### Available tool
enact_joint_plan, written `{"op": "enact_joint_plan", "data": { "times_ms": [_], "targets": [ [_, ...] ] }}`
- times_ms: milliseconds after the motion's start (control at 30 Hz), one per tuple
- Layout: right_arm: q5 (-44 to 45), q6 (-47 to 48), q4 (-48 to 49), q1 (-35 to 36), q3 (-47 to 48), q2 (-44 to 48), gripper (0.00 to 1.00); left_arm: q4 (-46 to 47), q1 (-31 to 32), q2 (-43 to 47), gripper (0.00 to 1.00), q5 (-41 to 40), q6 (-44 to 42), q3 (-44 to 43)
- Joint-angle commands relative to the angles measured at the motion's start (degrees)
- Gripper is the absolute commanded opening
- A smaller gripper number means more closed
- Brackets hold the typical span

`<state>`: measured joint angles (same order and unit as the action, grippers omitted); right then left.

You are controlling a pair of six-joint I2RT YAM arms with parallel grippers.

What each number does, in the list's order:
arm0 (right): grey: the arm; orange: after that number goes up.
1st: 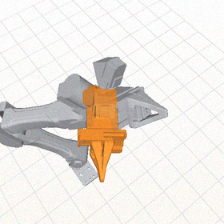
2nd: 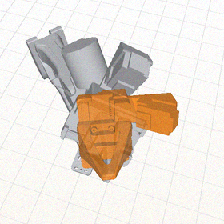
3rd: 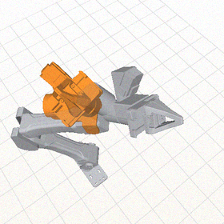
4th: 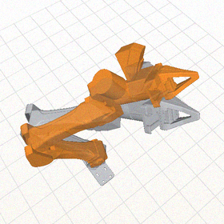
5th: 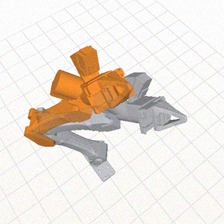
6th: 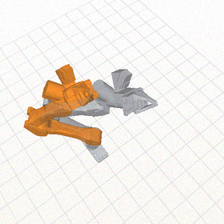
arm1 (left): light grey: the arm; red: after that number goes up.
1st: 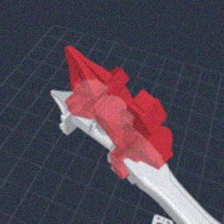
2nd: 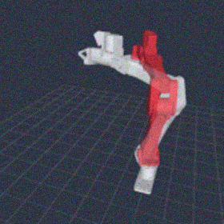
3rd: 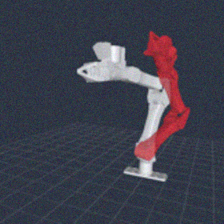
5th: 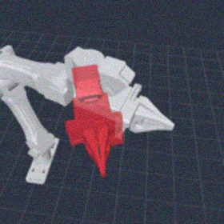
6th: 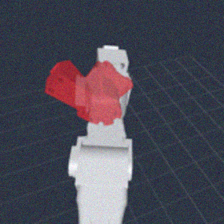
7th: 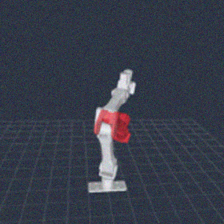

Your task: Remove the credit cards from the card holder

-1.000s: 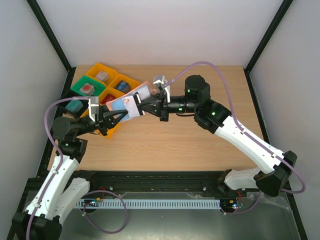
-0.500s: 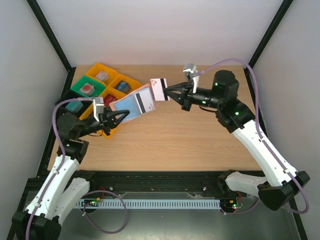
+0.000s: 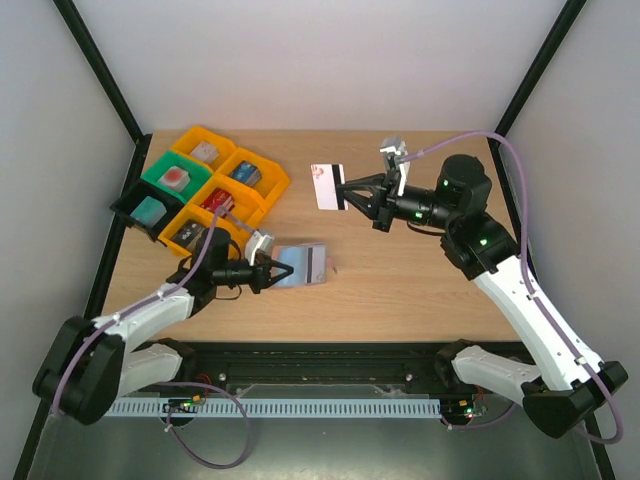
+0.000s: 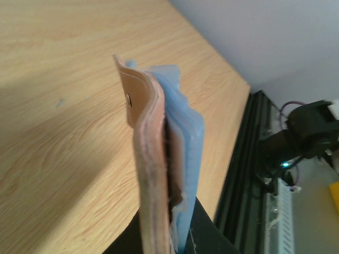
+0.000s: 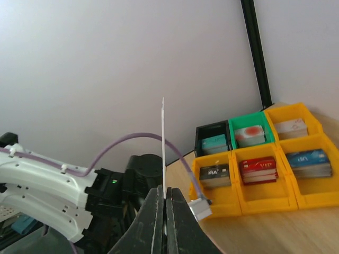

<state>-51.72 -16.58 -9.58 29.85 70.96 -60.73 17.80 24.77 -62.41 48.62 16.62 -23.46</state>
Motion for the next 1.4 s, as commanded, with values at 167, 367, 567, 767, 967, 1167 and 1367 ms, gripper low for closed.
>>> {"op": "enact_joint_plan", "data": {
  "times_ms": [167, 367, 567, 767, 967, 1167, 1367],
  "targets": [
    [0.3, -4.0, 4.0, -0.1, -3.9, 3.8, 0.02, 2.4, 0.6, -9.1, 0.42, -18.1, -4.6, 0.9],
    [0.1, -4.0, 4.0, -0.1, -3.4, 3.6, 0.02, -3.9, -0.1, -2.4, 0.69, -27.2, -5.4, 0.1],
    [-2.3, -3.6, 3.7, -0.1, -2.6, 2.0, 0.02, -11.3, -0.6, 12.2, 0.86, -18.6, -11.4, -4.7],
    [-5.2, -3.4, 7.0, 1.8, -2.9, 1.1, 0.02, -2.4, -0.7, 22.1, 0.86, 1.1, -13.4, -12.9],
    [-5.4, -2.4, 8.9, 9.7, -1.2, -2.7, 0.02, 6.8, 1.9, 14.8, 0.85, 6.4, 2.5, -23.6],
    [-3.7, -2.4, 10.7, 12.6, -0.1, -4.1, 0.02, 7.5, 6.2, 13.4, 0.57, 4.1, 3.9, -25.1],
    [-3.5, -0.6, 8.6, 13.3, 1.3, -4.9, 0.02, 7.6, 7.6, 13.3, 0.02, 0.4, 2.6, -25.9]
  ]
}}
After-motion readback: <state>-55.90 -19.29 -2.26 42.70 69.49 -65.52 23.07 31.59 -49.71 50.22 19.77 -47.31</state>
